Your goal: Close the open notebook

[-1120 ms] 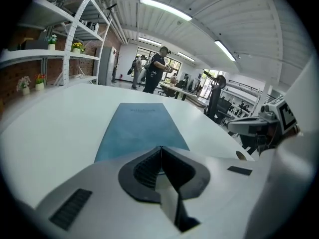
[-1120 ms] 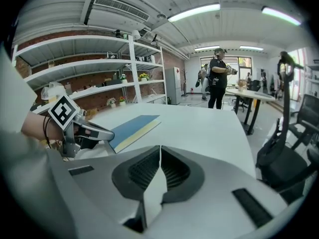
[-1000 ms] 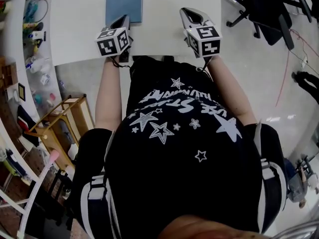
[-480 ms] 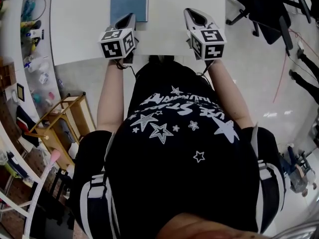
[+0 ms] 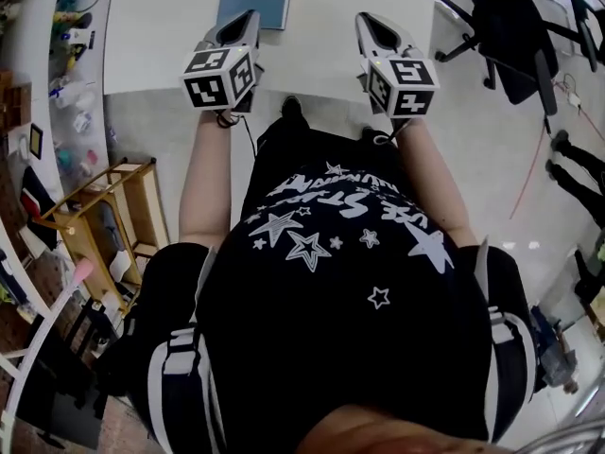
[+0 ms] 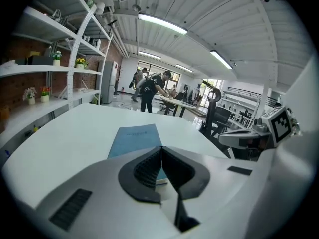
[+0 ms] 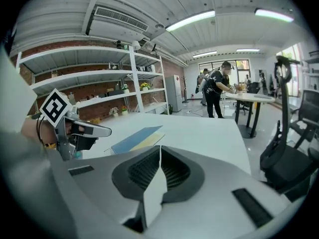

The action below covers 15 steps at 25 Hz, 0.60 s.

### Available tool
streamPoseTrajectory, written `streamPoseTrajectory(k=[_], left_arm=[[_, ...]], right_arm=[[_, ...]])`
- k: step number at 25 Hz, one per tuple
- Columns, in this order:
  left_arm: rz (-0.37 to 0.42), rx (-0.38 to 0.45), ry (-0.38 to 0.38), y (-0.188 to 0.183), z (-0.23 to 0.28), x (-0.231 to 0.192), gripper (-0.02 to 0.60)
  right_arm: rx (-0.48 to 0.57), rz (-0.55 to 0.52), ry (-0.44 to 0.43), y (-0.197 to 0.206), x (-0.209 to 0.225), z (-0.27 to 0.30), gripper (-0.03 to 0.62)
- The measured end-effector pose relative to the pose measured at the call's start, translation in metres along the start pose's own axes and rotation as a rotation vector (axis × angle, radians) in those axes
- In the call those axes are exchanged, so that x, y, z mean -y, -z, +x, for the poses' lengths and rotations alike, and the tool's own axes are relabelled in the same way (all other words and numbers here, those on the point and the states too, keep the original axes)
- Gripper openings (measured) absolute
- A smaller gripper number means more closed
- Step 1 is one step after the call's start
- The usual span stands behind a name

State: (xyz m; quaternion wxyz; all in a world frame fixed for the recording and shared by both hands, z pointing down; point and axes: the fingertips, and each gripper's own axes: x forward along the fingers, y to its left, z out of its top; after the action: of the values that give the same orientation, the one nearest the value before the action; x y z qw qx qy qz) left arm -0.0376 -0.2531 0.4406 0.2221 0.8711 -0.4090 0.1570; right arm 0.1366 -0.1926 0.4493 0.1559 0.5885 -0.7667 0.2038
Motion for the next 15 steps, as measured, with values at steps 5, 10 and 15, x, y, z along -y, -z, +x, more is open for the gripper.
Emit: streamPoseTrajectory(k=[5, 10, 15], left_arm=[[-0.051, 0.067, -0.084, 0.005, -0.026, 0.045, 0.014], [-0.091, 0.13, -0.163, 0.018, -0.057, 0.091, 0.014], [-0.236, 0.263, -0.207, 0.026, -0.091, 0.126, 0.013]], right_arm=[[0.004, -0.037, -0.103, 0.009, 0.017, -0.022, 0.014], [0.024, -0.081, -0.194, 0.02, 0.031, -0.055, 0.014], [0.037, -0.113, -0.275, 0.038, 0.037, -0.092, 0.014]])
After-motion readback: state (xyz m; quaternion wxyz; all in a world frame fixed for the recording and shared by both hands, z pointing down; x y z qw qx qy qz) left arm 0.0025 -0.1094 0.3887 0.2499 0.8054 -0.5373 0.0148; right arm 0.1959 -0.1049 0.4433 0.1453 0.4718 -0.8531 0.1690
